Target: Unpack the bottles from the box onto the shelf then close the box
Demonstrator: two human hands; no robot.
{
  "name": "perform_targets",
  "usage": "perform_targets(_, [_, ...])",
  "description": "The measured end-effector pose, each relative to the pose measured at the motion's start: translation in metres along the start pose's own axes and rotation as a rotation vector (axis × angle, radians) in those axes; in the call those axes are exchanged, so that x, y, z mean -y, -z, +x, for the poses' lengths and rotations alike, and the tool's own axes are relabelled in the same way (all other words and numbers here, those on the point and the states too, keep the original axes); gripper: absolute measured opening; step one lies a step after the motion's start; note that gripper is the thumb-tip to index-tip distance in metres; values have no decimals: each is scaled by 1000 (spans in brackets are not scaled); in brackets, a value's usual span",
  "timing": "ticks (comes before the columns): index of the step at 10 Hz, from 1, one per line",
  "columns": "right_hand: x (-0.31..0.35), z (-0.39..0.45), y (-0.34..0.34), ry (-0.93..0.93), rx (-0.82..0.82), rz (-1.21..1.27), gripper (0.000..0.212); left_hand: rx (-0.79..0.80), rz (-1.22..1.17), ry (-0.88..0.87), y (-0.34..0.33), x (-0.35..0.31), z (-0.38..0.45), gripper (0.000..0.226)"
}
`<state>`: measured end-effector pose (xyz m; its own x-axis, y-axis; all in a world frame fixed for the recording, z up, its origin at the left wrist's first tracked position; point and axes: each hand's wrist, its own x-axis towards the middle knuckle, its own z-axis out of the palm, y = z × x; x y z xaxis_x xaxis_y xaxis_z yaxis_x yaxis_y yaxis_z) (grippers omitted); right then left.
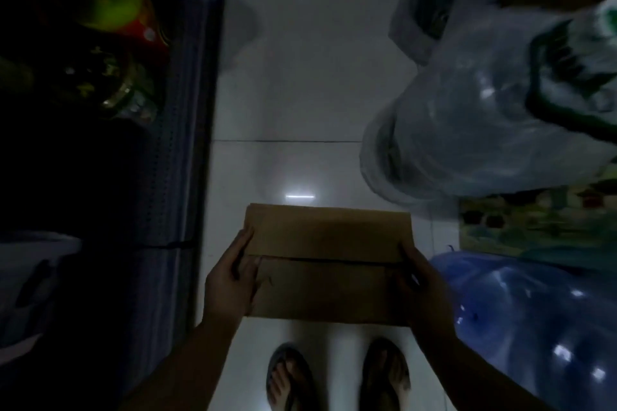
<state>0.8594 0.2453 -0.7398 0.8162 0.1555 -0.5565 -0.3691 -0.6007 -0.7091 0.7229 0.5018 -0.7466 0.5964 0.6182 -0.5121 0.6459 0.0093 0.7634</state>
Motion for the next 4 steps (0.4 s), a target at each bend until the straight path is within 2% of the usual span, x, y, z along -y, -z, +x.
perform_targets(2, [-44, 32, -29, 62, -80, -19, 55, -40, -21, -18, -40, 45, 16, 56])
perform_targets(4, [-37, 35, -25, 150, -109, -123, 49, -11, 24, 3, -35, 39, 17, 60])
